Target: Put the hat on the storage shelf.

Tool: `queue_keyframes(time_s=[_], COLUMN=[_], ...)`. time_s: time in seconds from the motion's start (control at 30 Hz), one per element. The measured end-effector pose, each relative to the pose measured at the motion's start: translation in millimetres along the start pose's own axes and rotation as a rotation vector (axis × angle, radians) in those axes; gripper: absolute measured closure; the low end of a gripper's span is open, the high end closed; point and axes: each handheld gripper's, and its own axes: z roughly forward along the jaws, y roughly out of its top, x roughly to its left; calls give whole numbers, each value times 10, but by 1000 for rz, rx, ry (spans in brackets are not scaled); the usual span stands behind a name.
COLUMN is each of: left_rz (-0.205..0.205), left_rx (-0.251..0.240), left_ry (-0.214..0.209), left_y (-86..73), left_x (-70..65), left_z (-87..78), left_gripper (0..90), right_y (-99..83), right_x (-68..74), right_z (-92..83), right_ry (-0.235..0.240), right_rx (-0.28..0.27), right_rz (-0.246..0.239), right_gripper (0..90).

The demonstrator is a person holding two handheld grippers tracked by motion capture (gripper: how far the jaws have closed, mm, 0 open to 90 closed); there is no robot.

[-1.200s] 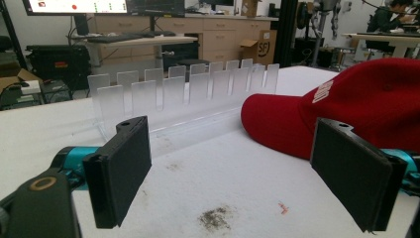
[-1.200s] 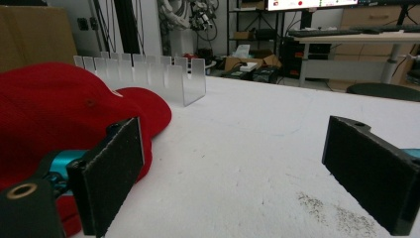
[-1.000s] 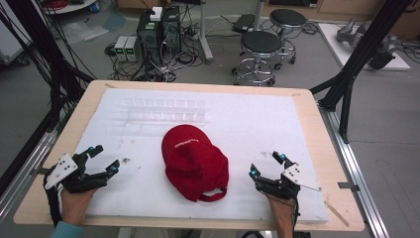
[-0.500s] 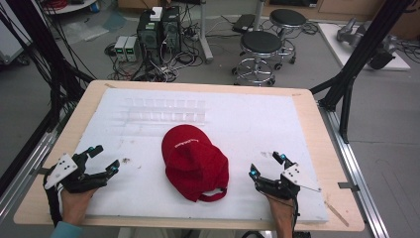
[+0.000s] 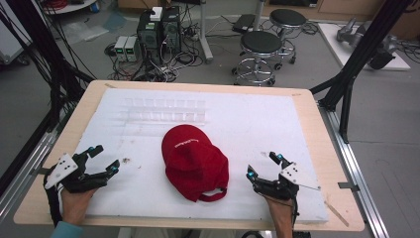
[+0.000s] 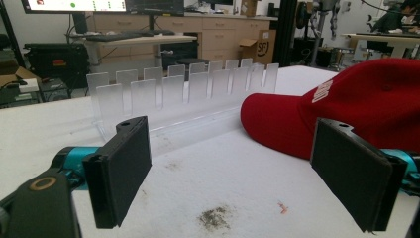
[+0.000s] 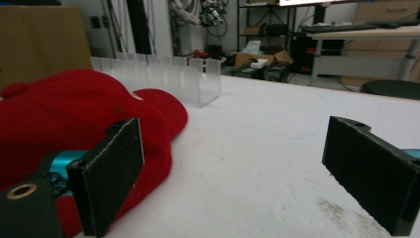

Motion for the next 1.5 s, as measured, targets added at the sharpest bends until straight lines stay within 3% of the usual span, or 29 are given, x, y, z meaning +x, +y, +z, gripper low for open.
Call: queue_keyframes(time_s=[0.07,0.3,0.4,0.77,1.03,1.07,1.33,1.5], left_rz=[3,7,11,10,10,9,8,7], left_rx=[-1,2,4,4,5,3,8,5], left_ry=[1,1,1,0,-2,-1,-3,-3], left_y=[0,0,1,1,1,1,2,2], left_x=[-5,-6,-8,-9,-7,-7,-4,-3], left_z=[0,-1,0,1,1,2,2,1], left_gripper=[163,163,164,164,164,163,163,164], right_y=[71,211,284,372,398,379,301,255], right_x=[90,223,317,609,775,828,1041,1081], right_z=[9,37,69,156,277,323,400,470], right_ry=[34,81,112,183,235,244,216,207], right_rx=[25,57,87,147,214,241,287,322], right_rz=[-3,-25,-60,-109,-122,-126,-119,-101], right_gripper=[79,79,79,79,80,80,80,84])
